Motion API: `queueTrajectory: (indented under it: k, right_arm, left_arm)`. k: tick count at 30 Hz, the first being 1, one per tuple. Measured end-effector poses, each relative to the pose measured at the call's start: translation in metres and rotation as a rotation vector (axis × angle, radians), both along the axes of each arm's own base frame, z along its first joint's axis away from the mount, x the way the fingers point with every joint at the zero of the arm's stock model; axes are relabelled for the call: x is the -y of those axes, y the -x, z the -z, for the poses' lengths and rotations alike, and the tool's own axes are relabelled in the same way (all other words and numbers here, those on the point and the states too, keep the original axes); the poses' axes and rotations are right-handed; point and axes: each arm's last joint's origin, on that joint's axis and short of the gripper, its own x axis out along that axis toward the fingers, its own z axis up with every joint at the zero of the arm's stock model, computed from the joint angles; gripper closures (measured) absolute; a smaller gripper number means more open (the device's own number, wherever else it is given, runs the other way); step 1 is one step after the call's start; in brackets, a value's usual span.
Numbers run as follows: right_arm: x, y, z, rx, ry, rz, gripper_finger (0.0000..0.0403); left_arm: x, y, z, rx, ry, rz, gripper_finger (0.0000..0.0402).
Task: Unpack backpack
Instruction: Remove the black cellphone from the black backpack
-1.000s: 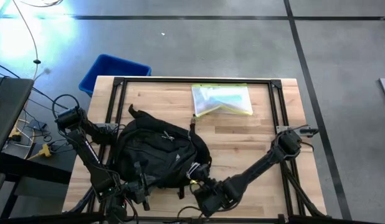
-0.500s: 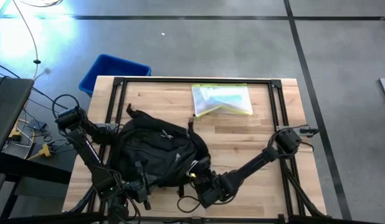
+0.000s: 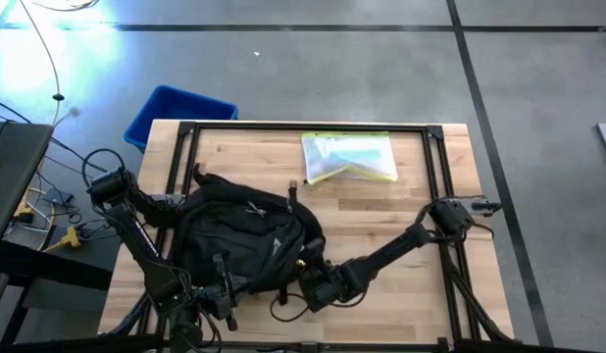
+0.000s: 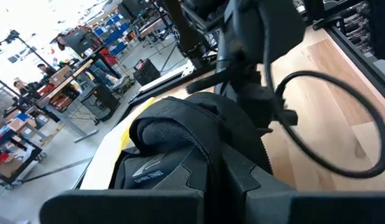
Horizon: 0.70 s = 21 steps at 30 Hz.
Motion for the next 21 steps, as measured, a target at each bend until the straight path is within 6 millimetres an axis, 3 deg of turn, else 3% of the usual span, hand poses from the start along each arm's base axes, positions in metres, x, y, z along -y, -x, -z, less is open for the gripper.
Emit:
queueTrajectory:
  k: [12,15,19,21]
  right_arm:
    - [0.035,-0.022,-0.001,0.063,-0.012,0.062,0.0244]
    - [0.049,-0.028,-0.001,0.077,-0.023,0.095,0.0285]
    - [0.062,-0.035,-0.003,0.125,-0.046,0.158,0.0376]
    - [0.064,-0.036,-0.003,0.140,-0.052,0.180,0.0385]
  left_arm:
    - [0.000,0.000,0.000,0.000,-0.001,0.000,0.0401]
    - [0.000,0.000,0.000,0.001,-0.001,-0.002,0.0402]
    - [0.000,0.000,0.000,0.001,-0.001,-0.002,0.0401]
    - [0.000,0.000,0.000,0.001,-0.002,-0.002,0.0402]
